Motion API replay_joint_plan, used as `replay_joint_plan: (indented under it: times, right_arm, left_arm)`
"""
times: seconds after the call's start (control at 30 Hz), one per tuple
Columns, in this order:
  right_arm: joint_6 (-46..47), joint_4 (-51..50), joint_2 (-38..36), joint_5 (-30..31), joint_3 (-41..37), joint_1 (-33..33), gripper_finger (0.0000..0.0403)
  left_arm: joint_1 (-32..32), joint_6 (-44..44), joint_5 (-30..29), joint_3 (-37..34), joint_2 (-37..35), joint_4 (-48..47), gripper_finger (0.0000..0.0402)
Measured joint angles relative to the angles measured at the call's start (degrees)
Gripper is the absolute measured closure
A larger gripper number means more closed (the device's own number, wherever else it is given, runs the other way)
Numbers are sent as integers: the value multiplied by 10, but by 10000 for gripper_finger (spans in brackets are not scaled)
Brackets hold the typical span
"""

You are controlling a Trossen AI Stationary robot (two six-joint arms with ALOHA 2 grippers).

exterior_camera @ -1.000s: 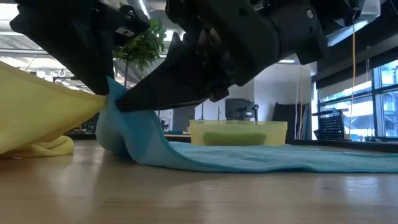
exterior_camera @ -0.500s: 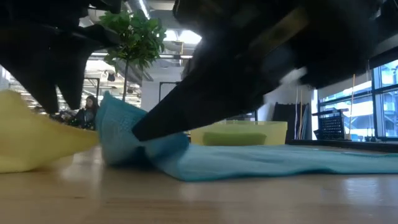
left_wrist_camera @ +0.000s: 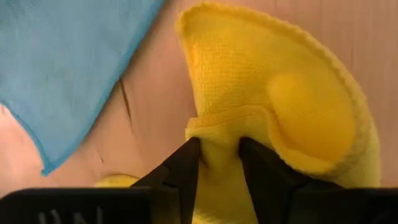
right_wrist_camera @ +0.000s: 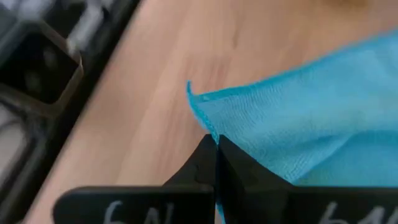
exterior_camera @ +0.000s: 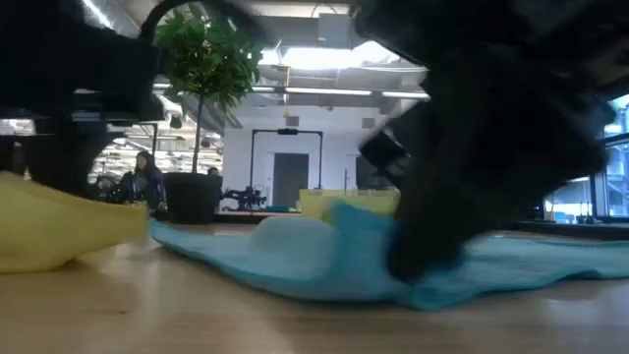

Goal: Fold microfiber towels
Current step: Fold the blue microfiber towel

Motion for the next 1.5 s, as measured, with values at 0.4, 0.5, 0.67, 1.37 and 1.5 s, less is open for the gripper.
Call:
replay_joint_plan:
  times: [0.4, 0.5, 0.67, 1.37, 1.5]
  right_arm:
    - [80, 250, -150, 17, -240, 33, 401]
    - [90, 300, -189, 60, -294, 39, 401]
    - [100, 316, -222, 123, -337, 41, 401]
    - [94, 328, -225, 144, -342, 39, 397]
    - [85, 329, -225, 144, -342, 39, 396]
  left_arm:
    - [-9, -71, -16, -6, -15, -228, 285]
    - [-14, -74, -55, -5, -37, -210, 285]
    - [-14, -65, -106, -5, -59, -122, 285]
    - [51, 165, -149, -5, -20, 41, 222]
    - [61, 187, -149, -4, -1, 25, 222]
